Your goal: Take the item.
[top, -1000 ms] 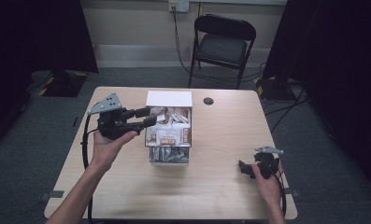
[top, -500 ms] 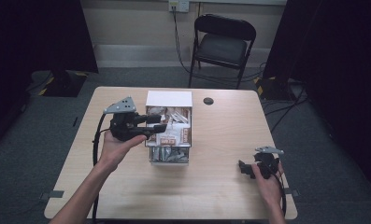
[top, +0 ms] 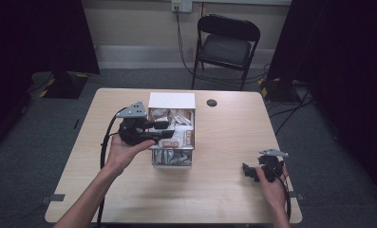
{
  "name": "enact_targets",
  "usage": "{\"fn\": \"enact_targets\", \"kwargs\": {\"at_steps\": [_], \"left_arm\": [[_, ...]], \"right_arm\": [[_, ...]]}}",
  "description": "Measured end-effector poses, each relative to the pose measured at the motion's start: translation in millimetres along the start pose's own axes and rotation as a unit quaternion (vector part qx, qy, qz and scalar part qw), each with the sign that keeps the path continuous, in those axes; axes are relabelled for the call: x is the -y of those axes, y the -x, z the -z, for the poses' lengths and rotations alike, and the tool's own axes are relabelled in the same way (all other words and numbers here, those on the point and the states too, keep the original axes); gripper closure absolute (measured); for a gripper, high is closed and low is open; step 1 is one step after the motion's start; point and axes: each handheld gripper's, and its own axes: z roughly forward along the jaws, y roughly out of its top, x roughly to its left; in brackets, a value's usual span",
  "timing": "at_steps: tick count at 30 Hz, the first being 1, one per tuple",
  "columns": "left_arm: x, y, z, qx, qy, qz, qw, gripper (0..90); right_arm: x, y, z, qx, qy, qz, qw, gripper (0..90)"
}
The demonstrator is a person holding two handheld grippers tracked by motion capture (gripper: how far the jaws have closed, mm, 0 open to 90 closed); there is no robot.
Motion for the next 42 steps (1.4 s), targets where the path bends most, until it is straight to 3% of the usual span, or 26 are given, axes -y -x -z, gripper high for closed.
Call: {"fn": "enact_targets", "kwargs": {"at_steps": [2,5,10,16,19,22,24,29,36,40,42], "left_arm": [[0.0,1.0,-0.4,0.009,-0.014,-0.004,0.9999,59.7],[0.2,2.0,1.6,0.001,-0.021,-0.012,0.9997,66.1],[0.6,-1.9,7.6,0.028,-0.004,0.004,0.9996,72.4],[-1.5,2.7,9.3,0.017,-0.009,-0.008,0.9998,82.4],[-3.6,5.4,10.8,0.032,-0.004,-0.010,0.9994,84.8],[-5.2,9.5,13.1,0.041,0.003,-0.013,0.9991,84.3],[-5.5,12.3,12.4,0.058,0.004,-0.012,0.9982,84.6],[-5.1,16.4,6.8,0.069,-0.010,-0.025,0.9973,81.0],[-3.2,11.4,6.9,0.085,-0.006,-0.018,0.9962,77.7],[-2.7,8.3,8.7,0.067,0.001,-0.016,0.9976,70.2],[-1.8,7.4,8.0,0.070,-0.001,-0.014,0.9975,68.4]], "right_arm": [[0.0,0.0,0.0,0.000,0.000,0.000,1.0000,0.0],[0.0,0.0,0.0,0.000,0.000,0.000,1.0000,0.0],[0.0,0.0,0.0,0.000,0.000,0.000,1.0000,0.0],[0.0,0.0,0.0,0.000,0.000,0.000,1.0000,0.0],[0.0,0.0,0.0,0.000,0.000,0.000,1.0000,0.0],[0.0,0.0,0.0,0.000,0.000,0.000,1.0000,0.0],[0.0,0.0,0.0,0.000,0.000,0.000,1.0000,0.0],[0.1,0.0,0.1,0.000,0.000,0.000,1.0000,0.0],[0.1,0.0,0.1,0.000,0.000,0.000,1.0000,0.0],[0.1,0.0,0.1,0.000,0.000,0.000,1.0000,0.0],[0.1,0.0,0.1,0.000,0.000,0.000,1.0000,0.0]]}}
